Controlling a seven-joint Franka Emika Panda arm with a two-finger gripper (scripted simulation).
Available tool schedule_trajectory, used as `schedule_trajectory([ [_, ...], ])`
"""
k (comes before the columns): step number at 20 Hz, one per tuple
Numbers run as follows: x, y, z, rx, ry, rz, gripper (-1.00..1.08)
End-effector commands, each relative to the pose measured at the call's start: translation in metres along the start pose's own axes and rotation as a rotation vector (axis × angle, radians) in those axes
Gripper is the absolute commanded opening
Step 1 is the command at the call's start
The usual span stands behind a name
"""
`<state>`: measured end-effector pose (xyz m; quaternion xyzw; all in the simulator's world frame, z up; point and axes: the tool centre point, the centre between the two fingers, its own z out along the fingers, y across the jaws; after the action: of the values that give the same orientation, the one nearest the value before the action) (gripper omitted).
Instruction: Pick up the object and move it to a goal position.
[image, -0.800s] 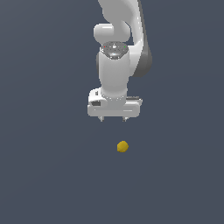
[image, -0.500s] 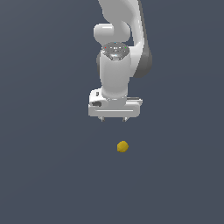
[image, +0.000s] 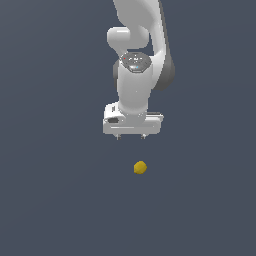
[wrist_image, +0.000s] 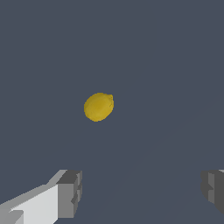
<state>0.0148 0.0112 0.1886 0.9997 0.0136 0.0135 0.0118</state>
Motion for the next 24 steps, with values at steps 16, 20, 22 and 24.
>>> schedule_trajectory([
  [16,0.036,-0.024,0.057,0.012,-0.014,0.06,1.0],
  [20,0.047,-0.033,0.08,0.016,-0.02,0.083,1.0],
  [22,0.051,-0.037,0.089,0.018,-0.023,0.093,1.0],
  [24,0.054,-0.04,0.097,0.02,-0.024,0.1,1.0],
])
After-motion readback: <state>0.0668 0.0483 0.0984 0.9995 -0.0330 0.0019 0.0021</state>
